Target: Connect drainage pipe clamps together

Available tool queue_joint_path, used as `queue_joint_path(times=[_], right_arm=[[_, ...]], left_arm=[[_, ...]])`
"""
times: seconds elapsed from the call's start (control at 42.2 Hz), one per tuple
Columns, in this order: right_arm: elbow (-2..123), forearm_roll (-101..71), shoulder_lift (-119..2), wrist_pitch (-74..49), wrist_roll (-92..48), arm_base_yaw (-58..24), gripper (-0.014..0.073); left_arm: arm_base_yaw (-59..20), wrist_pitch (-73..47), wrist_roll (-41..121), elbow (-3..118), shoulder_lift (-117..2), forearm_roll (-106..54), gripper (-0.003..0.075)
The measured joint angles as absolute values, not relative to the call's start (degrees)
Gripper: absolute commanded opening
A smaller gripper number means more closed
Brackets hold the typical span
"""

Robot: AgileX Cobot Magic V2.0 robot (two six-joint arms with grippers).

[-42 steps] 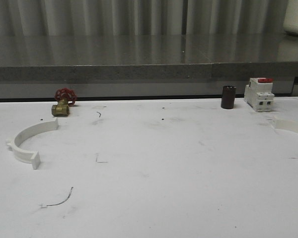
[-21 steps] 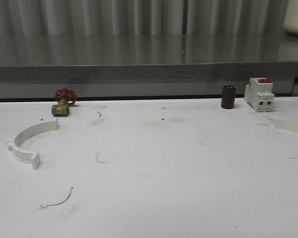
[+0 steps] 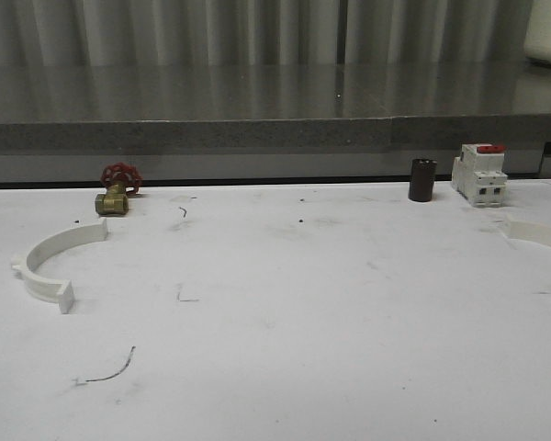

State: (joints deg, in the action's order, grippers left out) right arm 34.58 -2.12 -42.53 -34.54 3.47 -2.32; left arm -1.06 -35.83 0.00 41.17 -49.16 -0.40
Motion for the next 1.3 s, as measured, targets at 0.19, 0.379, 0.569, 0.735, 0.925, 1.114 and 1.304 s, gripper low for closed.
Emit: queue_joint_path(times=[0.19,0.379,0.569,0.735,0.925,1.114,1.304], right_arm=[[34.6,-2.1,-42.5,-34.5,3.5,-2.3,0.0454],[34.6,-2.1,-42.5,-34.5,3.5,-2.3,0.0454],[34.6,-2.1,-42.5,-34.5,3.5,-2.3,0.0454],[34.6,-2.1,-42.5,-34.5,3.5,-2.3,0.0453],[34.6,-2.1,-42.5,-34.5,3.5,-2.3,0.0453],[34.6,-2.1,-42.5,-34.5,3.5,-2.3,0.0453],[34.6,-2.1,-42.5,-34.5,3.5,-2.3,0.0453]], left_arm=[[-1.1,-34.7,0.0,45.1,-60.0,-1.7,0.0438],[-3.4,-33.5,1.1,49.4,-69.6,-5.6,0.0438],[-8.4,-34.9,1.4,57.0,-80.0,-5.3,0.0438],[-10.8,-38.1,1.5,62.9,-88.3,-5.0,0.0438],[-11.0,-41.9,1.5,67.8,-95.9,-4.6,0.0438],[-11.0,-43.3,-2.0,70.3,-101.3,-1.1,0.0438],[-11.0,-43.3,-4.4,70.6,-104.7,0.4,0.0438]])
